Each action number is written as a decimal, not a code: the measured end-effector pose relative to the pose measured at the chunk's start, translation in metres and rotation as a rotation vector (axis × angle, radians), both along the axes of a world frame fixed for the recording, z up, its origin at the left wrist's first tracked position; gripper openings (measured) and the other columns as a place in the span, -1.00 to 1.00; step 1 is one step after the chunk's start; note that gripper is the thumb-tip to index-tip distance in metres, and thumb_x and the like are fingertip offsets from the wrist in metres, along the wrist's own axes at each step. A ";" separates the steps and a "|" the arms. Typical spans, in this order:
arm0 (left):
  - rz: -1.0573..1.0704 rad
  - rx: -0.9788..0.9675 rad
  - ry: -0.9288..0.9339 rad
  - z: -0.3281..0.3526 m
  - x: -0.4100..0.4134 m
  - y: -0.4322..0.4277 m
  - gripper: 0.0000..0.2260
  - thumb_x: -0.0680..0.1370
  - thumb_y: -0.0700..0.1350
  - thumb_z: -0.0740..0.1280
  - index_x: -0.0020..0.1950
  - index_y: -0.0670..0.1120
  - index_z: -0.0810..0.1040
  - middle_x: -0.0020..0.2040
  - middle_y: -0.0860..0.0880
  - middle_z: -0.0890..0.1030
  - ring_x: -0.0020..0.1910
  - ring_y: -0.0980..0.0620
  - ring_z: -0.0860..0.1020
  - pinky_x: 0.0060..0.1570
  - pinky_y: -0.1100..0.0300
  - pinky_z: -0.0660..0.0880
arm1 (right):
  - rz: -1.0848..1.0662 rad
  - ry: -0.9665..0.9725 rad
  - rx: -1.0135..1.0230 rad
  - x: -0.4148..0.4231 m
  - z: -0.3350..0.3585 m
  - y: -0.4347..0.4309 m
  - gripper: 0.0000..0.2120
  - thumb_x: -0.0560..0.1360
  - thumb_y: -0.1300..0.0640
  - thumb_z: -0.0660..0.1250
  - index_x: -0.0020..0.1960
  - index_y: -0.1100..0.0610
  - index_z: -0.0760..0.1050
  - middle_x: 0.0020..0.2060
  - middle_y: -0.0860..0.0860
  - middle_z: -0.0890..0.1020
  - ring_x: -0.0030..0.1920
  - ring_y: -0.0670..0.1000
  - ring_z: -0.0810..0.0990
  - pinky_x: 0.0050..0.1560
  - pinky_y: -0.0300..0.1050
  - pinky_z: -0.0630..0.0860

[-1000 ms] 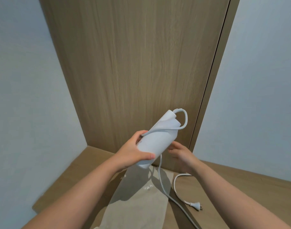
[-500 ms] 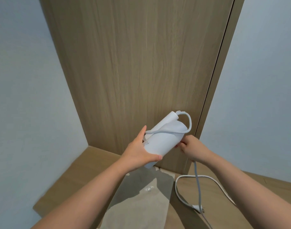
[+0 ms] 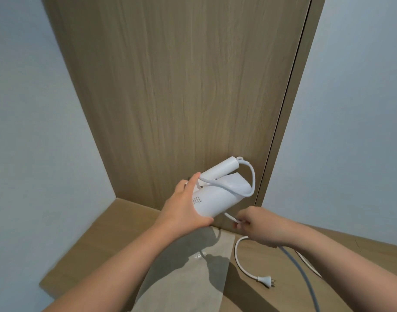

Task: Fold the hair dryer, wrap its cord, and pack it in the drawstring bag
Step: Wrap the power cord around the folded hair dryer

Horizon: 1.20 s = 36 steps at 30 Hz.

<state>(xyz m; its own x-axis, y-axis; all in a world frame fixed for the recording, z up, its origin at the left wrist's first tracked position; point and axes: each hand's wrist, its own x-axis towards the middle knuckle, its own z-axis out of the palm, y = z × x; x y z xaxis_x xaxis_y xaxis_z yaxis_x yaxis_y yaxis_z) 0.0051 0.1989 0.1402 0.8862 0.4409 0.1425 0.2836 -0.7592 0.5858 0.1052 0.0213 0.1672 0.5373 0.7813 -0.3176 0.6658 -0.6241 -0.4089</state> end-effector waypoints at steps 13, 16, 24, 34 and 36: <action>-0.193 0.490 0.169 -0.010 -0.007 0.009 -0.12 0.32 0.05 0.41 0.53 0.10 -0.01 0.48 -0.07 -0.02 0.16 -0.14 0.44 -0.06 0.10 0.47 | 0.263 -0.155 -0.039 -0.007 0.053 0.008 -0.81 0.55 0.10 0.23 -0.07 0.16 0.58 -0.33 -0.03 0.51 -0.32 -0.04 0.41 -0.33 -0.22 0.30; -0.261 0.529 0.184 -0.012 -0.012 0.009 -0.12 0.34 0.03 0.39 0.54 0.11 -0.03 0.51 -0.09 -0.04 0.17 -0.14 0.44 -0.07 0.12 0.44 | 0.194 -0.297 -0.013 0.000 0.065 0.012 -0.77 0.48 0.00 0.35 -0.20 0.16 0.56 -0.34 0.01 0.52 -0.33 0.00 0.40 -0.39 -0.18 0.26; -0.413 0.650 0.090 -0.011 -0.023 0.017 -0.17 0.25 0.02 0.41 0.48 0.04 0.17 0.45 -0.22 0.23 -0.13 -0.15 0.50 -0.28 0.20 0.28 | 0.136 -0.153 0.157 0.047 0.072 0.008 -0.92 0.46 0.21 0.38 -0.17 0.09 0.64 -0.31 -0.08 0.63 -0.31 -0.17 0.51 -0.26 -0.34 0.42; -0.535 0.645 -0.076 -0.006 -0.030 0.002 -0.05 0.29 0.11 0.50 0.52 0.20 0.00 0.46 -0.16 0.13 0.04 -0.05 0.50 -0.07 0.17 0.52 | 0.016 -0.032 0.380 0.043 0.049 0.030 -0.92 0.43 0.12 0.44 -0.24 0.08 0.65 -0.42 -0.13 0.59 -0.43 -0.23 0.48 -0.31 -0.36 0.38; -0.526 0.620 -0.091 -0.007 -0.030 0.005 -0.07 0.31 0.11 0.48 0.52 0.22 -0.02 0.47 -0.16 0.13 0.11 -0.08 0.48 -0.01 0.13 0.52 | -0.011 0.040 0.360 0.044 0.048 0.026 -0.90 0.46 0.13 0.41 -0.21 0.11 0.66 -0.43 -0.13 0.61 -0.42 -0.20 0.49 -0.34 -0.37 0.38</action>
